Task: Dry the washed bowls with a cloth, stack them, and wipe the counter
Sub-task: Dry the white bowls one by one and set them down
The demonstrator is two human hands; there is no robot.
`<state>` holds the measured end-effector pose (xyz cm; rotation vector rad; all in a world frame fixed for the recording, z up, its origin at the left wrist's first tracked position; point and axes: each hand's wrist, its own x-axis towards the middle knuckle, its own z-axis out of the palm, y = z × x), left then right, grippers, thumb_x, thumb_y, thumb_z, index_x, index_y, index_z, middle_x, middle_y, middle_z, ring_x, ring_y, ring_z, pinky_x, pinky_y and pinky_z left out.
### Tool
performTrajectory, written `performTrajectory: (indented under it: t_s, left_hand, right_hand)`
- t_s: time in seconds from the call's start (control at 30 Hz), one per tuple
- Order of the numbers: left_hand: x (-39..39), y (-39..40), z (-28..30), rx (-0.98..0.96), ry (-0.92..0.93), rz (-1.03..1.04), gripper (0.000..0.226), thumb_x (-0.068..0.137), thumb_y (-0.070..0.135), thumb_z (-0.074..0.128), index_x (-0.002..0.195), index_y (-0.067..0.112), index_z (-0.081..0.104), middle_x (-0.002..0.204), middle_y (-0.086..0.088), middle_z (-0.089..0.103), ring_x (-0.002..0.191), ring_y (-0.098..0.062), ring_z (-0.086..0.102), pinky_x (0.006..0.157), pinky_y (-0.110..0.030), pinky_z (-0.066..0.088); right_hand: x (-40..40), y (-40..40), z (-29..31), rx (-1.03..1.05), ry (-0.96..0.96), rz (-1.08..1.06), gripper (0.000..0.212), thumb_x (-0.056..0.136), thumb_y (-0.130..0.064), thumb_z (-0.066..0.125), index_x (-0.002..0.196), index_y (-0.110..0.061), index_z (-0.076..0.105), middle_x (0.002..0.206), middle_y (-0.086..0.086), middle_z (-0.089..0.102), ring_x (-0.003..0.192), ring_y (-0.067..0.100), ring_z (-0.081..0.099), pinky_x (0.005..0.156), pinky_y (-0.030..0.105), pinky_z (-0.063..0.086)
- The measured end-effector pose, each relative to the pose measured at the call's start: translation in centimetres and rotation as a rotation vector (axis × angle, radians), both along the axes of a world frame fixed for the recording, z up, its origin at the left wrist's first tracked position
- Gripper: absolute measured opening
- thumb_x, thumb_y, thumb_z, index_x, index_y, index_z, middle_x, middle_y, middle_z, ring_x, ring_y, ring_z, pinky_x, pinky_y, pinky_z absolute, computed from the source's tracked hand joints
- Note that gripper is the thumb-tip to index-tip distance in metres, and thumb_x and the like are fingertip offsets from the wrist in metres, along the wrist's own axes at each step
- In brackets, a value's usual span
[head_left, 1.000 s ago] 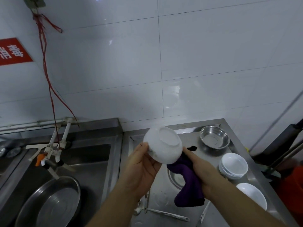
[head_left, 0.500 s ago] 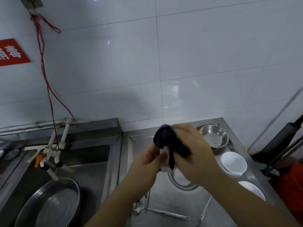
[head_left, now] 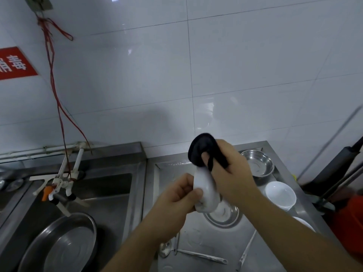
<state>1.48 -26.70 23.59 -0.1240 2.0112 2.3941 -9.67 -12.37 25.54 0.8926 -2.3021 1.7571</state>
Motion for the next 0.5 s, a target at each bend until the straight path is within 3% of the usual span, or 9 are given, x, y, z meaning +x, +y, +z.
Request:
performTrajectory:
  t_s: [0.07,0.17,0.2,0.3,0.37,0.5]
  left_hand:
    - [0.1,-0.2,0.2,-0.037,0.023,-0.002,0.026,0.097,0.018,0.060,0.114,-0.002,0.062,0.110,-0.027,0.069,0.100,-0.032,0.070,0.095,-0.047,0.061]
    - [0.3,-0.2,0.5,-0.078,0.062,-0.023,0.016,0.099,0.022,0.063,0.110,0.011,0.067,0.106,-0.015,0.073,0.102,-0.029,0.071,0.094,-0.043,0.061]
    - [0.4,-0.2,0.6,-0.082,0.070,-0.021,0.013,0.099,0.025,0.065,0.108,0.017,0.069,0.105,-0.010,0.074,0.102,-0.027,0.071,0.094,-0.041,0.061]
    - [0.5,-0.1,0.8,-0.067,0.081,0.006,0.012,0.095,0.034,0.066,0.103,0.030,0.073,0.106,-0.005,0.075,0.104,-0.026,0.072,0.093,-0.039,0.059]
    - [0.5,-0.2,0.7,-0.039,0.093,0.040,0.013,0.096,0.035,0.065,0.106,0.031,0.073,0.111,-0.006,0.075,0.110,-0.028,0.072,0.095,-0.039,0.059]
    - [0.0,0.6,0.2,-0.002,0.118,0.128,0.020,0.098,0.035,0.065,0.116,0.026,0.070,0.121,-0.009,0.073,0.120,-0.032,0.068,0.099,-0.041,0.057]
  right_hand:
    - [-0.8,-0.2,0.1,-0.062,-0.158,-0.057,0.009,0.101,-0.037,0.059,0.092,-0.038,0.063,0.079,-0.014,0.065,0.069,0.000,0.059,0.061,0.015,0.046]
    - [-1.4,0.0,-0.2,-0.223,-0.503,-0.068,0.014,0.098,-0.044,0.063,0.097,-0.032,0.071,0.087,-0.006,0.073,0.082,0.014,0.069,0.078,0.046,0.060]
    - [-1.4,0.1,-0.4,-0.303,-0.652,-0.066,0.014,0.098,-0.043,0.066,0.098,-0.032,0.075,0.092,-0.004,0.077,0.087,0.021,0.074,0.081,0.049,0.063]
    - [-0.9,0.3,-1.2,-0.486,-0.989,-0.076,0.014,0.102,-0.037,0.067,0.104,-0.031,0.080,0.105,0.005,0.082,0.090,0.027,0.080,0.067,0.040,0.066]
    - [-0.4,0.1,-1.8,-0.554,-1.133,-0.108,0.025,0.104,-0.039,0.063,0.118,-0.023,0.076,0.109,0.009,0.082,0.091,0.029,0.080,0.063,0.039,0.065]
    - [0.4,-0.7,-1.9,-0.671,-1.369,-0.094,0.047,0.107,-0.048,0.054,0.129,-0.010,0.073,0.117,0.016,0.079,0.104,0.037,0.077,0.077,0.046,0.064]
